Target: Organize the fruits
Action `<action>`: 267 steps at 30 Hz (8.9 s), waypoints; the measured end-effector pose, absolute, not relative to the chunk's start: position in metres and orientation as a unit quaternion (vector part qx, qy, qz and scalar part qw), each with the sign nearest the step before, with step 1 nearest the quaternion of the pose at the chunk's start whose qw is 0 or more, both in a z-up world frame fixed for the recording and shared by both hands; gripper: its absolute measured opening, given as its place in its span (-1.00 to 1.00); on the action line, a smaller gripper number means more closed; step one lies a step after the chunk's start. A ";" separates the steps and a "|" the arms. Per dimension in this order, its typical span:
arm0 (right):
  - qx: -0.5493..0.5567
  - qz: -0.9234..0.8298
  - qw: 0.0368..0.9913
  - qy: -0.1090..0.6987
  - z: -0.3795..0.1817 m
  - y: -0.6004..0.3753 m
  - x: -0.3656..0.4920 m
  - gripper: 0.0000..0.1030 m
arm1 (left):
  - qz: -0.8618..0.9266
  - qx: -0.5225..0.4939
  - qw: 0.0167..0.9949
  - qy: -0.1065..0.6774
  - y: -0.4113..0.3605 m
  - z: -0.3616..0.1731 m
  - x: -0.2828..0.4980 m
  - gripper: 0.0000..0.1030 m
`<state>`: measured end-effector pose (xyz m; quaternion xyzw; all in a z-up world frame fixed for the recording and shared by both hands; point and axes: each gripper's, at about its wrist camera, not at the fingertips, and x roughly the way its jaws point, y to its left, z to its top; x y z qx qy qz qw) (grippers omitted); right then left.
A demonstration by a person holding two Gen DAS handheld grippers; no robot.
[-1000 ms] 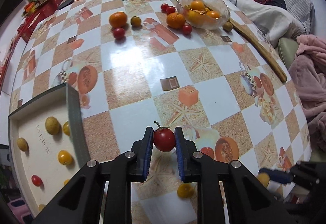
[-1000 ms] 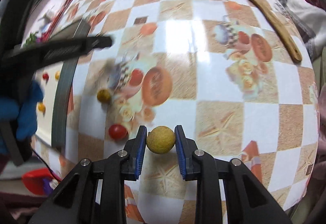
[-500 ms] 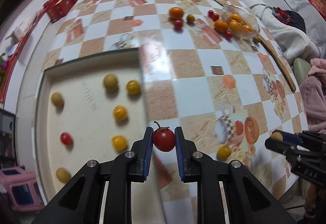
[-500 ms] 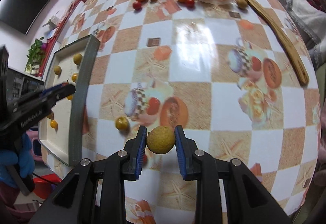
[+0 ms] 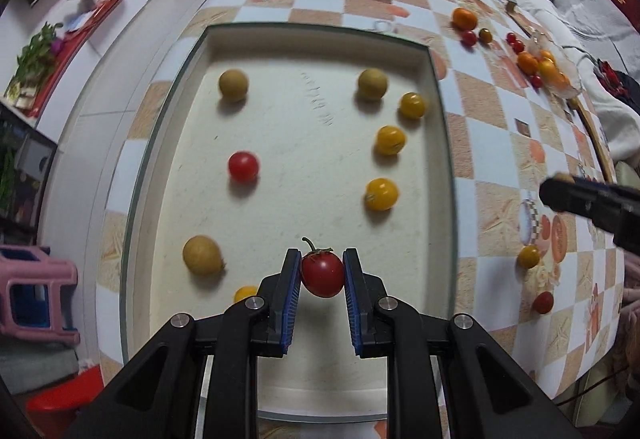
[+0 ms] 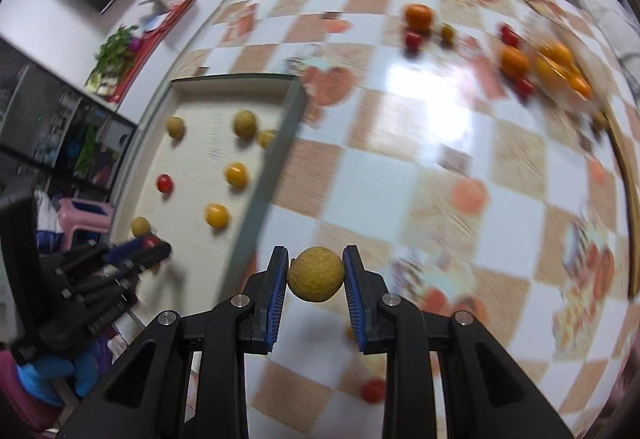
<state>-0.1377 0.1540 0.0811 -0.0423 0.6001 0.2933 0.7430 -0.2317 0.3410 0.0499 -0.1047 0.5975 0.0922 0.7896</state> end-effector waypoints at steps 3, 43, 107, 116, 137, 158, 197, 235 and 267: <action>-0.053 0.316 0.736 0.596 0.081 0.182 -0.133 -0.41 | 0.094 -0.115 0.788 0.598 0.344 0.044 -0.238 -0.56; -0.188 0.361 0.686 0.604 0.029 0.341 -0.121 0.24 | 0.075 -0.074 0.792 0.601 0.326 0.025 -0.254 -0.05; -0.196 0.245 0.797 0.516 0.026 0.102 -0.248 -0.50 | -0.140 0.030 0.759 0.635 0.168 0.020 -0.155 0.49; -0.190 0.240 0.793 0.527 0.026 0.083 -0.252 -0.50 | -0.133 0.076 0.765 0.625 0.141 0.017 -0.158 -0.29; -0.060 0.190 0.779 0.594 0.041 0.041 -0.199 -0.50 | -0.109 -0.039 0.775 0.622 0.191 0.041 -0.165 -0.59; -0.059 0.236 0.769 0.591 0.067 0.096 -0.162 -0.50 | -0.018 -0.107 0.799 0.591 0.285 0.070 -0.197 -0.59; -0.158 0.385 0.692 0.590 0.055 0.295 -0.135 -0.49 | 0.124 -0.153 0.774 0.602 0.366 0.024 -0.257 -0.59; -0.172 0.311 0.690 0.630 0.091 0.274 -0.150 1.00 | 0.127 -0.085 0.769 0.620 0.369 0.064 -0.258 1.00; -0.205 0.283 0.682 0.642 0.139 0.246 -0.175 1.00 | 0.095 -0.024 0.760 0.642 0.354 0.116 -0.259 1.00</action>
